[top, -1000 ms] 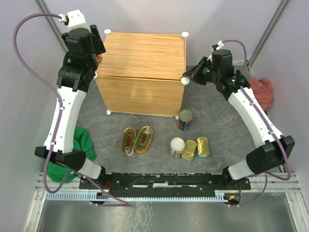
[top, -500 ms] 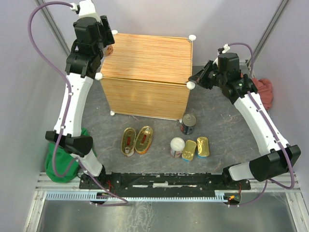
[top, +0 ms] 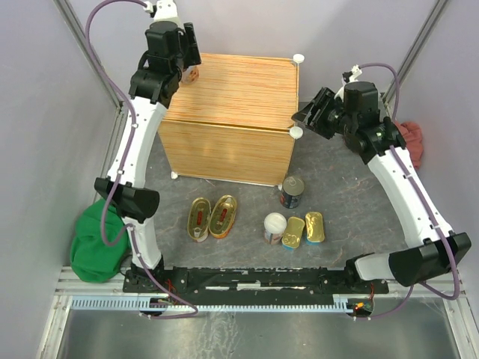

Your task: Place and organize the canned foods onto the counter

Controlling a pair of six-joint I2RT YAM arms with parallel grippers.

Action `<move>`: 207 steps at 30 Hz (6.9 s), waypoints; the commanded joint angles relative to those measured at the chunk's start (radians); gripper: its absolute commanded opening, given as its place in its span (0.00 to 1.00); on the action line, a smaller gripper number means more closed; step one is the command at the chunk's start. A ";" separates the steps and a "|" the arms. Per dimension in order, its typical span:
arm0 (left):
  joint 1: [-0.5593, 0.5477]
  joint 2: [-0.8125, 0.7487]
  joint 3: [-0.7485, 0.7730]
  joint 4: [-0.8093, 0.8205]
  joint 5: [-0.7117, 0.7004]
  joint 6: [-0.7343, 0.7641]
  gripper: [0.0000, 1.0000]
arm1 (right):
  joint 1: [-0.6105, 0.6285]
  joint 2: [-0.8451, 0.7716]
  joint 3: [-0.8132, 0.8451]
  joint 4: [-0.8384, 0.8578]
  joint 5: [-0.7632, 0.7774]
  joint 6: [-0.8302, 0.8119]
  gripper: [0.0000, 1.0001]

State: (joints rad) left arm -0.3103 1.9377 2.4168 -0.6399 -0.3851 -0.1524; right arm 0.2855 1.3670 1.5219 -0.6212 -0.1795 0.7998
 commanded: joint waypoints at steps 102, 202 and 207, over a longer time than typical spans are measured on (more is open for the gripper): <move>-0.324 -0.582 -0.720 0.513 -0.360 0.000 0.99 | 0.016 -0.386 -0.163 -0.220 0.131 -0.177 0.68; -1.045 -0.372 -1.770 1.285 -0.249 -0.066 0.67 | 0.053 -0.479 -0.540 -0.297 0.228 -0.218 0.68; -1.041 -0.406 -1.773 1.277 -0.267 -0.068 0.31 | 0.053 -0.478 -0.539 -0.302 0.235 -0.222 0.68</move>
State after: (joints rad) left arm -1.3590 1.5642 0.6346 0.5842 -0.6254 -0.2417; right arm 0.3340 0.8913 0.9443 -0.9401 0.0315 0.5961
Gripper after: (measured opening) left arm 0.747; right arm 0.681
